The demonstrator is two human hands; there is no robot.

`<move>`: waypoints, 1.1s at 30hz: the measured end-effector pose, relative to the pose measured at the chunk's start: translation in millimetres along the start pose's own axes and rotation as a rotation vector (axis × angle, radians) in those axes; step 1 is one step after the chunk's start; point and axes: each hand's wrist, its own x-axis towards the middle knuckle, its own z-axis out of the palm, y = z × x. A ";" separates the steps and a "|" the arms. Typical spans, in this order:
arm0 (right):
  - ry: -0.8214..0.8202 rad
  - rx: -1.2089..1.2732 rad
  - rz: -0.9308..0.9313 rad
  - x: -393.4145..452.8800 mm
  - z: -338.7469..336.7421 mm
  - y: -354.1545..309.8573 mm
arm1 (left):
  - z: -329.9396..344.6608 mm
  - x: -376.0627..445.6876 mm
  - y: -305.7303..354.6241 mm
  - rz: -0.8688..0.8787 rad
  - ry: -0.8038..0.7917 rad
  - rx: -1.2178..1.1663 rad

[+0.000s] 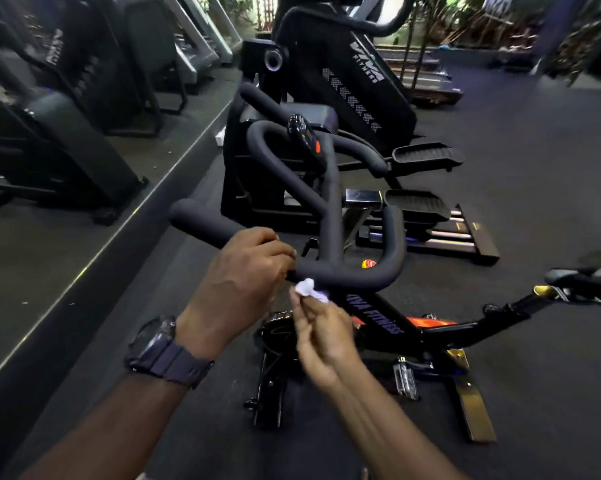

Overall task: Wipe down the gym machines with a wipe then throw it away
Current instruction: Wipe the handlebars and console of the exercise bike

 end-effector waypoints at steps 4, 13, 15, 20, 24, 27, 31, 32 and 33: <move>-0.049 -0.005 0.082 -4.1 34.9 19.0 | -10.8 -3.6 -9.9 -0.022 0.038 0.075; 0.129 -1.211 -0.865 -12.0 -16.9 -55.5 | -31.3 -14.9 -29.4 -0.131 0.074 0.104; 0.105 -1.580 -1.121 -4.0 -19.0 -70.3 | -33.3 -15.3 -29.2 -0.143 0.072 0.101; -0.276 -1.665 -1.188 1.2 28.6 -15.5 | -42.0 -21.5 -34.6 -0.149 0.132 0.139; -0.381 -1.699 -1.236 6.0 31.3 -18.1 | -46.8 -28.4 -42.5 -0.224 0.192 0.101; -0.297 -1.819 -1.303 6.2 -5.5 -50.0 | -50.4 -33.6 -47.0 -0.354 0.247 0.027; -0.362 -1.758 -1.272 8.6 16.6 -33.0 | -54.0 -34.6 -43.9 -0.545 0.368 -0.128; -0.425 -1.732 -1.252 8.2 34.2 -18.9 | -54.1 -34.3 -42.2 -0.561 0.384 -0.150; -0.469 -1.700 -1.231 8.5 52.2 -6.0 | -53.3 -34.1 -40.6 -0.570 0.402 -0.167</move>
